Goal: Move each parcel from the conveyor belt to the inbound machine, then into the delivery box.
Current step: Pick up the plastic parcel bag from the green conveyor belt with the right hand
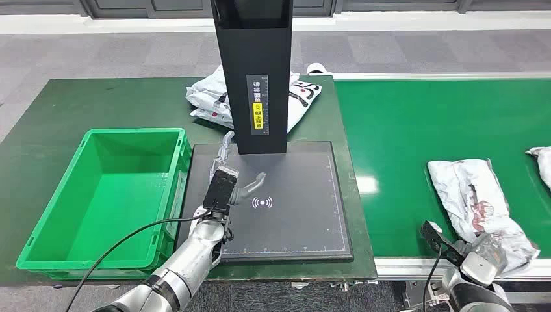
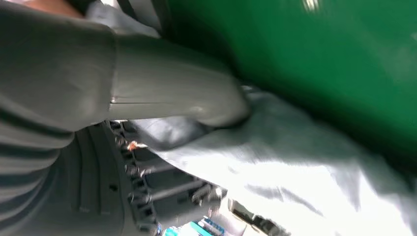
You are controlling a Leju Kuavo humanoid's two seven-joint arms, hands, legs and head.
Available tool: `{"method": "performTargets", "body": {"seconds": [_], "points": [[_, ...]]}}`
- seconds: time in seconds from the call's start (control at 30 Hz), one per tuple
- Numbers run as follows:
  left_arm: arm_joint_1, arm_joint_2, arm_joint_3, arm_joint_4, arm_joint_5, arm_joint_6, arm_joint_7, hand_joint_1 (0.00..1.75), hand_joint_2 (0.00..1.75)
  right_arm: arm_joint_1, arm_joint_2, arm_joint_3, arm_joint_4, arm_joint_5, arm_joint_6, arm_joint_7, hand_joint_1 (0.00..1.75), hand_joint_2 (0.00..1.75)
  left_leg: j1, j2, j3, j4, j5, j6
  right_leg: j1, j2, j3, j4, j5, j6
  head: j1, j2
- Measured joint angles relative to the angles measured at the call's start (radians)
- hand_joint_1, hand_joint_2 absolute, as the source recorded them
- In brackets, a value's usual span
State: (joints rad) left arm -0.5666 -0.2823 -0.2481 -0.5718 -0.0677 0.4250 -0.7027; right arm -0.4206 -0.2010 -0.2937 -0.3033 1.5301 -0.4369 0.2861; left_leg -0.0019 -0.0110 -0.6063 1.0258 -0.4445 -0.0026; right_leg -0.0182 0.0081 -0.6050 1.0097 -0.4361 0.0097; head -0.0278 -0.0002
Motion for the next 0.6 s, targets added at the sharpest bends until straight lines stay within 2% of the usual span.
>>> {"method": "performTargets", "body": {"seconds": [0.07,0.23,0.37,0.43,0.5,0.6], "points": [[0.000,0.002,0.004,0.000,0.001,0.004,0.000,0.00,1.75,-0.007,0.004,0.000,0.000,-0.011,-0.035,-0.034,1.75,1.75,0.000,0.000,0.000,0.000,0.000,0.000,0.000,0.000,0.000,0.000,0.000,0.000,0.000,0.000],[0.000,0.009,0.032,-0.003,0.005,0.014,0.000,0.00,1.75,-0.046,0.032,-0.012,-0.008,-0.109,-0.199,-0.232,1.75,1.75,0.000,-0.001,-0.001,-0.002,0.001,-0.001,0.000,0.000,-0.002,0.001,0.000,0.000,0.000,0.000],[0.003,0.022,0.060,-0.009,-0.012,0.055,0.000,0.00,1.75,-0.051,0.101,-0.034,-0.128,-0.307,-0.261,-0.561,1.75,1.75,0.001,-0.001,-0.002,-0.003,0.002,-0.003,0.001,0.000,-0.004,0.002,0.000,-0.001,0.000,0.000],[0.005,0.030,0.072,-0.016,-0.025,0.070,0.000,0.00,1.75,-0.047,0.156,-0.032,-0.210,-0.398,-0.265,-0.676,1.75,1.75,0.001,0.000,-0.002,-0.003,0.002,-0.003,0.001,0.001,-0.005,0.002,0.000,-0.002,0.000,0.000],[0.006,0.038,0.084,-0.024,-0.033,0.074,0.000,0.00,1.75,-0.036,0.207,-0.013,-0.285,-0.457,-0.265,-0.709,1.75,1.75,0.002,-0.001,-0.003,-0.003,0.002,-0.004,0.001,0.000,-0.006,0.002,-0.001,-0.003,0.000,0.000],[0.010,0.046,0.103,-0.032,-0.037,0.070,0.000,0.00,1.75,-0.003,0.256,0.052,-0.391,-0.574,-0.262,-0.725,1.75,1.75,0.002,-0.006,-0.004,-0.004,0.002,-0.004,0.001,-0.004,-0.005,0.002,-0.003,-0.004,0.000,0.000]]}}
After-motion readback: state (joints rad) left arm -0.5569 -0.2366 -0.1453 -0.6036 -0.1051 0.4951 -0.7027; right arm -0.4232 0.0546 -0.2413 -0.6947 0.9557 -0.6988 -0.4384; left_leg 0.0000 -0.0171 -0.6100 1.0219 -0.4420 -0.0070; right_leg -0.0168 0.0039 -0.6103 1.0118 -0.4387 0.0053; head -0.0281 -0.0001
